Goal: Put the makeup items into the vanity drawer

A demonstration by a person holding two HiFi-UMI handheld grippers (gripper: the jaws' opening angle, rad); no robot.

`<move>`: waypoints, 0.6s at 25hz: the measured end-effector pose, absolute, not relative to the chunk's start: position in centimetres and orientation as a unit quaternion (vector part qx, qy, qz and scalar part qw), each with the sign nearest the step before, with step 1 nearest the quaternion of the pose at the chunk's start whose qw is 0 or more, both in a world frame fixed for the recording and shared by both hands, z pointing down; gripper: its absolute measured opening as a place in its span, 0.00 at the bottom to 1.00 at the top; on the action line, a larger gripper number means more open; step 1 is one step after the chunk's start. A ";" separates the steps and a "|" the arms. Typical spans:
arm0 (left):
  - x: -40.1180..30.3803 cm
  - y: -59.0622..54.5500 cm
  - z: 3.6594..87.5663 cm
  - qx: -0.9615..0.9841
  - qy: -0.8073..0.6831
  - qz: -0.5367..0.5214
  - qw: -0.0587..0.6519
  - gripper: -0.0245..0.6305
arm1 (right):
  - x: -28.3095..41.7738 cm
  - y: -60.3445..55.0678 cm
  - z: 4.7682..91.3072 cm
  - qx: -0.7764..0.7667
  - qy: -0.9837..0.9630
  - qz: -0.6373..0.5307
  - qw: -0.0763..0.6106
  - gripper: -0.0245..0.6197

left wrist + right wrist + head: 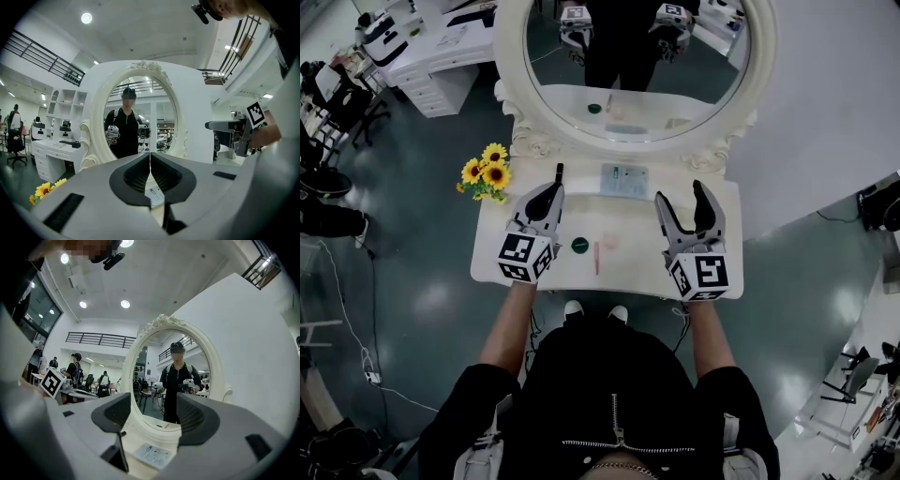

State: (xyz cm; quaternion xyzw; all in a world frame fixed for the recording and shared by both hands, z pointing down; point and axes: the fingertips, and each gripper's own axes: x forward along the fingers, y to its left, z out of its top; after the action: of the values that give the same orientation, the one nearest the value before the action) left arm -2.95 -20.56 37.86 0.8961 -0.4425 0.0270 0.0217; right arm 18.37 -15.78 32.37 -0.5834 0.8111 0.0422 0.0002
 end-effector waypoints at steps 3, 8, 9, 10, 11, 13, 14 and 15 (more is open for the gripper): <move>-3.2 -20.6 37.9 0.894 -0.447 0.028 0.023 0.07 | 18.0 -16.2 32.7 -0.578 0.815 0.036 -0.005 0.49; -4.5 -20.0 39.4 0.887 -0.458 0.040 0.035 0.07 | 16.3 -16.7 34.9 -0.563 0.826 0.025 -0.024 0.48; -4.8 -19.9 39.9 0.886 -0.461 0.043 0.039 0.07 | 15.9 -16.8 35.6 -0.559 0.829 0.021 -0.029 0.47; -5.0 -19.7 40.4 0.884 -0.464 0.046 0.044 0.07 | 15.5 -16.8 36.3 -0.554 0.832 0.014 -0.034 0.47; -5.3 -19.4 41.0 0.882 -0.466 0.049 0.050 0.07 | 15.1 -16.9 37.2 -0.550 0.834 0.005 -0.039 0.47; -6.0 -19.1 42.2 0.878 -0.472 0.055 0.061 0.07 | 14.3 -17.0 39.2 -0.543 0.838 -0.014 -0.049 0.48; -6.3 -19.0 42.8 0.876 -0.474 0.059 0.066 0.07 | 14.0 -17.1 40.2 -0.539 0.840 -0.024 -0.055 0.48; -6.5 -18.8 43.4 0.874 -0.476 0.062 0.072 0.07 | 13.6 -17.1 41.2 -0.536 0.841 -0.033 -0.061 0.48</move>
State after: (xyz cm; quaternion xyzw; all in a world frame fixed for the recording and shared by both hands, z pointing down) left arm -6.55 -18.82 43.37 0.8745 -0.4757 0.0620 0.0716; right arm 13.63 -17.08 41.18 -0.5358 0.8415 -0.0327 -0.0615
